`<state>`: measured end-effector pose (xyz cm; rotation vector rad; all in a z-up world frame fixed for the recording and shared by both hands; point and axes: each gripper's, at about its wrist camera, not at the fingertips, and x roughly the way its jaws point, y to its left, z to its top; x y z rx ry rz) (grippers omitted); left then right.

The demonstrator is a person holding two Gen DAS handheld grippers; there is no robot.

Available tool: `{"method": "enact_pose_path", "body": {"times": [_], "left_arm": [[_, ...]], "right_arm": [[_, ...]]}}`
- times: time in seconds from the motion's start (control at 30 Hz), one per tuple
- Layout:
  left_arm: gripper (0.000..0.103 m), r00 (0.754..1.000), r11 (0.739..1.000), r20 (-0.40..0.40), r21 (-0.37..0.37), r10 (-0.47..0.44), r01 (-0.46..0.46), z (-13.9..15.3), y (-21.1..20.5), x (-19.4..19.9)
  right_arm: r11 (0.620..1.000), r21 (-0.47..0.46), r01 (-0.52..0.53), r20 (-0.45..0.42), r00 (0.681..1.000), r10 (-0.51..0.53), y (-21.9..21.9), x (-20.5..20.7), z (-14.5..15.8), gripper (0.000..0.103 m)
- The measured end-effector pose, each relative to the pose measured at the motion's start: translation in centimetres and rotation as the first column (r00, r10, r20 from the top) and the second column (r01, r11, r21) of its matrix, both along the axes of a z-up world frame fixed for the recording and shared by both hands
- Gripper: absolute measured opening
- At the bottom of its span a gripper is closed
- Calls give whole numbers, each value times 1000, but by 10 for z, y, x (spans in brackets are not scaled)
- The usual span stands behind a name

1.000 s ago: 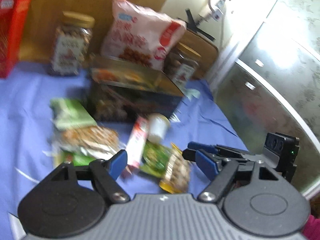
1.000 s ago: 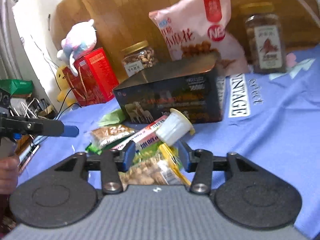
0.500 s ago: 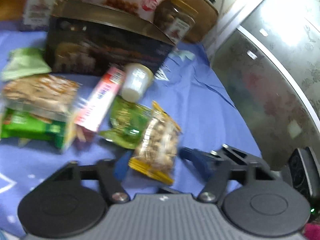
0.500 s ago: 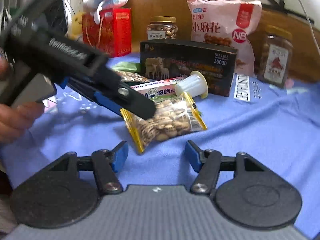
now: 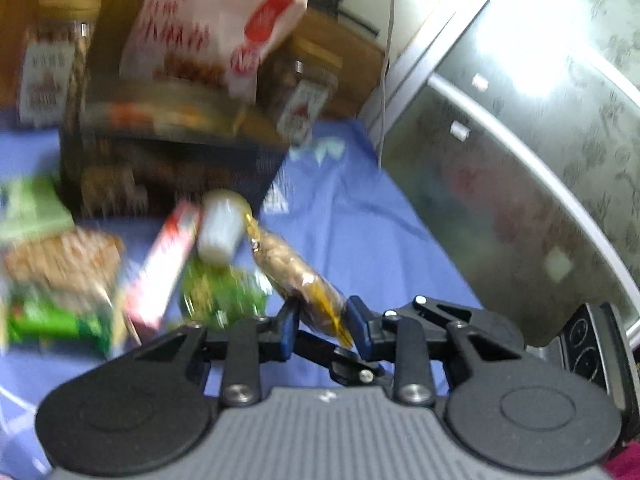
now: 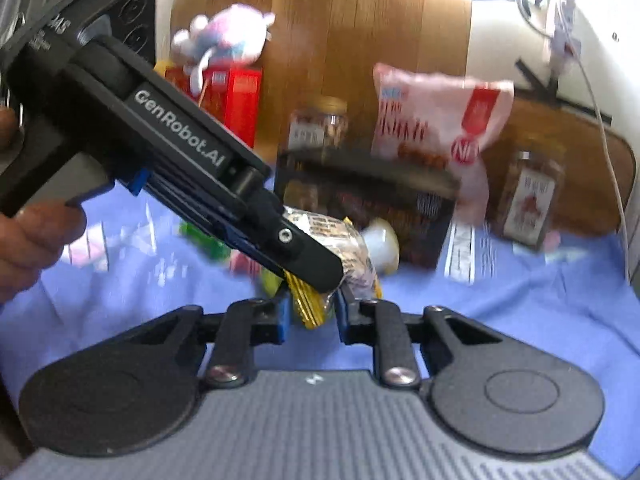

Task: Organize snacks
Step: 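Lower the bag of nuts into the black tin and open the left gripper, then grasp the light green wrapped packet on the cloth with the left gripper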

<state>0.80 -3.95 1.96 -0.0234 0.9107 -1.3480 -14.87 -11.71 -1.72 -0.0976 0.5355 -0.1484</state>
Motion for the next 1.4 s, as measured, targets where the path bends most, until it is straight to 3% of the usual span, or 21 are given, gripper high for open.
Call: {"method": "enact_pose_path", "body": {"times": [0.27,0.43,0.53,0.57,0.6,0.8,0.9,1.03,1.23,1.3,1.4], "left_arm": [[27,988,994,117,-52,97,-91,46,-19,62],[28,976,984,129,2,176,-178,37,-43,108],[37,964,974,164,54,209,-221,25,-53,120],[47,958,969,187,70,219,-236,23,-54,122],[50,954,968,197,69,224,-242,23,-50,123],[56,945,968,212,-25,250,-251,34,17,124],[56,933,943,143,-14,331,-333,22,47,143],[56,912,911,-30,57,410,-408,-10,64,169],[53,910,911,-83,118,407,-396,-39,51,171],[44,908,908,-90,133,410,-397,-45,44,171],[38,903,907,-122,141,413,-396,-55,42,174]], "right_arm": [[997,-64,-46,80,995,51,-21,73,33,24],[998,-39,-47,41,998,48,-48,132,31,24],[1000,1,-26,-9,1000,26,-58,155,21,32],[1000,1,-13,-15,1000,13,-59,158,19,32],[1000,1,-1,-17,1000,1,-58,158,18,35],[998,61,-21,59,998,17,-40,110,32,41],[973,213,-88,31,996,83,-32,105,28,41],[933,354,-68,-65,993,97,-25,133,6,40],[827,561,49,-124,992,26,-39,169,-26,40],[802,593,72,-134,991,10,-43,176,-33,38],[768,634,93,-158,987,12,-47,180,-41,30]]}}
